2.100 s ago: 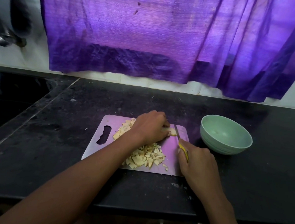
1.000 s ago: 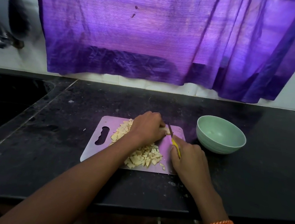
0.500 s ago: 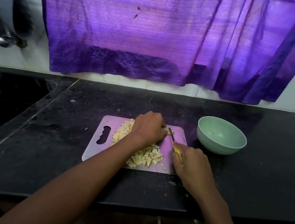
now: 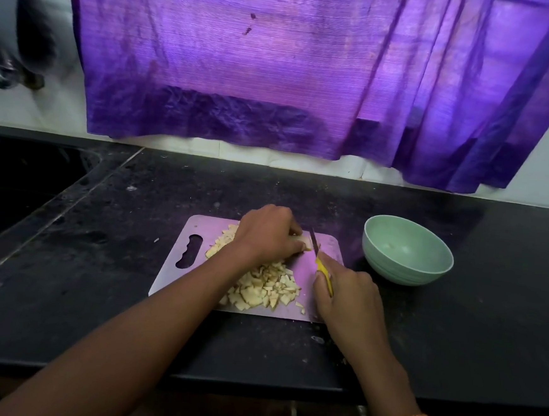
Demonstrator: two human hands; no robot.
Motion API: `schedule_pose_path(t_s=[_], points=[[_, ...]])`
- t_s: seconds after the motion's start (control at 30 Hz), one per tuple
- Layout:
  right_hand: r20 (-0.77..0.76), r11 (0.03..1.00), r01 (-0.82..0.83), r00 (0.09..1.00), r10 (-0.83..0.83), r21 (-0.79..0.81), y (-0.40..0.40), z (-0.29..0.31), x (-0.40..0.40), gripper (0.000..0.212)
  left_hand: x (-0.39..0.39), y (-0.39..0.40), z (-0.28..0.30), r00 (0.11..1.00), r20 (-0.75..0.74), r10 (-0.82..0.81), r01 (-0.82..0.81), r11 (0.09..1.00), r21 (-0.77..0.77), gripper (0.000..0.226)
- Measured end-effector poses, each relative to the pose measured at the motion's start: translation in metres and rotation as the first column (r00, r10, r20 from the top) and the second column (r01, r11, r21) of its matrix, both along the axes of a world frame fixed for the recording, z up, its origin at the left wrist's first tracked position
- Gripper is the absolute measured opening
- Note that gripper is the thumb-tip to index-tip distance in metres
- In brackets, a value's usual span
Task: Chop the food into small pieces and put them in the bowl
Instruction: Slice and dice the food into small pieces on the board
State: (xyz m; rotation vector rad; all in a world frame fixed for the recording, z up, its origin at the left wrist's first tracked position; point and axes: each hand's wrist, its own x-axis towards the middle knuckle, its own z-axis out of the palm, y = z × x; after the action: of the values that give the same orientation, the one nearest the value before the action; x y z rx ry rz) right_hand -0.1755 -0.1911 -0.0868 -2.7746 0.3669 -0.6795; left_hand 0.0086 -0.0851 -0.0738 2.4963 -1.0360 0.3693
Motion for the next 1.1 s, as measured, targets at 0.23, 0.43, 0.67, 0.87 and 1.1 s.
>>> schedule_pose_path(t_s=[0.23,0.43,0.67,0.87,1.1], points=[[-0.043,1.0,-0.015,0.999,0.015,-0.015,0.004,0.005,0.003,0.042,0.0,-0.001,-0.001,0.997,-0.02,0.069,-0.069,0.997,0.026,0.031],[-0.065,0.999,-0.035,0.997,0.034,-0.017,0.004,0.008,0.012,0.039,-0.002,-0.002,-0.002,0.995,-0.03,0.094,-0.093,0.995,0.037,0.031],[-0.062,1.0,-0.017,0.998,0.018,0.008,0.006,0.006,0.001,0.035,0.0,-0.004,-0.004,0.995,-0.042,0.085,-0.084,0.996,0.034,0.035],[-0.057,0.999,-0.018,0.998,0.021,0.051,0.008,0.001,-0.02,0.042,-0.004,-0.003,-0.002,0.996,0.014,0.084,-0.084,0.996,0.013,0.032],[0.02,0.992,-0.032,0.999,0.03,0.125,0.007,-0.001,-0.03,0.043,-0.002,0.002,0.002,0.999,-0.006,0.034,-0.034,0.999,0.011,0.031]])
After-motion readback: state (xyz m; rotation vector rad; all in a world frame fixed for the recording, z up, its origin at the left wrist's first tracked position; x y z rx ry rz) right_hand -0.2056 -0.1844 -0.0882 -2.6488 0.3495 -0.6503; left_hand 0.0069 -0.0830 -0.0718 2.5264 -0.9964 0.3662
